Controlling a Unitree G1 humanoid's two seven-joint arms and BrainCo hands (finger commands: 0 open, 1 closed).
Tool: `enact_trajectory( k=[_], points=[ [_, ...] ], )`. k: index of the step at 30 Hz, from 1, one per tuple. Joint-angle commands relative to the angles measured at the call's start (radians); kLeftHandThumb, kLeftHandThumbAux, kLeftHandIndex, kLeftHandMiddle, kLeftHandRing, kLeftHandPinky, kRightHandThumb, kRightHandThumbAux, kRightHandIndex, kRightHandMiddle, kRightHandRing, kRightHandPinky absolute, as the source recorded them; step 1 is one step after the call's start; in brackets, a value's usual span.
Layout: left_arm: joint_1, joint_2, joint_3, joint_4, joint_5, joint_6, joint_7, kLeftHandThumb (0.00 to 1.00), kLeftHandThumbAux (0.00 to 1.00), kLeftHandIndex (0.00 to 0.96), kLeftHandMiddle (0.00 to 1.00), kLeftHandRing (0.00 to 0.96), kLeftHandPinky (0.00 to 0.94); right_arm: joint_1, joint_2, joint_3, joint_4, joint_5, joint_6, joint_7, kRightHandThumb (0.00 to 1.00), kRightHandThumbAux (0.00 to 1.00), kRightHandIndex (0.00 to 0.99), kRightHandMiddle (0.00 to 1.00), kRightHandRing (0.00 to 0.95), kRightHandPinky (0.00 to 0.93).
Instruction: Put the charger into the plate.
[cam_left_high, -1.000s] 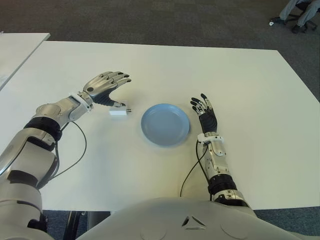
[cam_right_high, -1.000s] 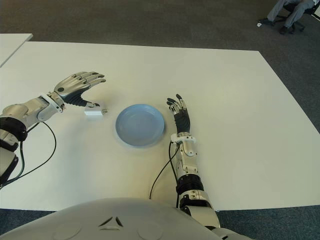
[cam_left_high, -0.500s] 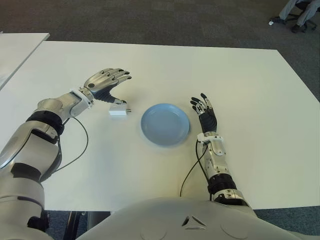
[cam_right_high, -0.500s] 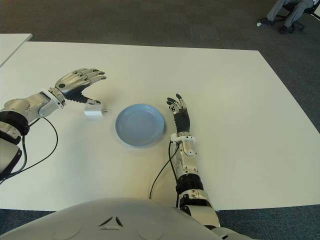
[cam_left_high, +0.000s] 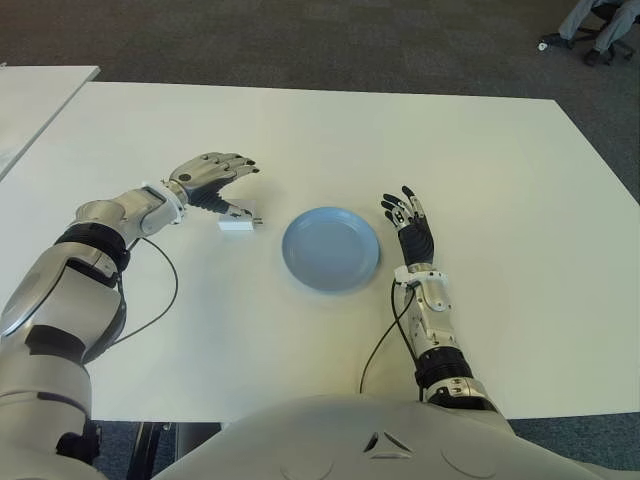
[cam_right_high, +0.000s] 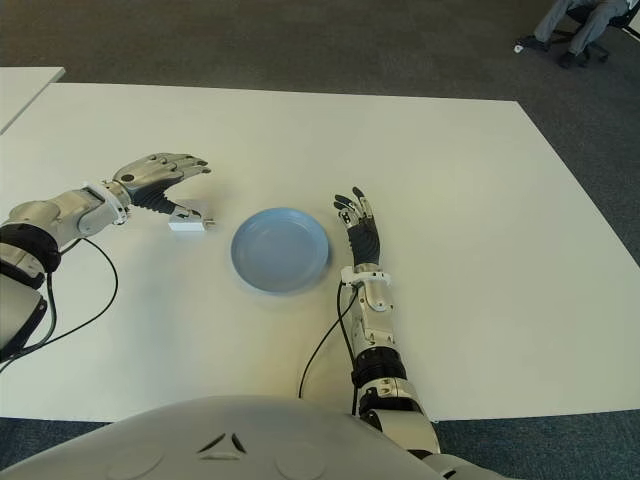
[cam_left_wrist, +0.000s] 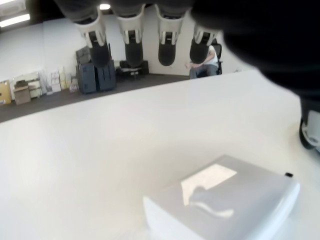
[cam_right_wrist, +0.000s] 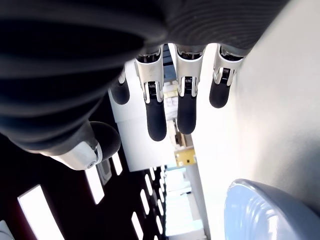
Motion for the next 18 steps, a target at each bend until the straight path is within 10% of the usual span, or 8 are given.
enact_trajectory(
  k=[1, 18],
  points=[
    [0.019, 0.001, 0.0, 0.005, -0.03, -0.019, -0.079, 0.201, 0.286, 0.0, 0.0, 0.0, 0.0, 0.019, 0.028, 0.0, 0.027, 0.0, 0.015, -0.007, 0.0, 0.566, 0.064, 0.266, 0.215, 0.133],
    [0.069, 0.019, -0.001, -0.038, -0.063, -0.028, -0.2, 0.213, 0.206, 0.0, 0.0, 0.0, 0.0, 0.024, 0.024, -0.001, 0.021, 0.003, 0.007, -0.001, 0.0, 0.601, 0.051, 0.255, 0.206, 0.126]
  ],
)
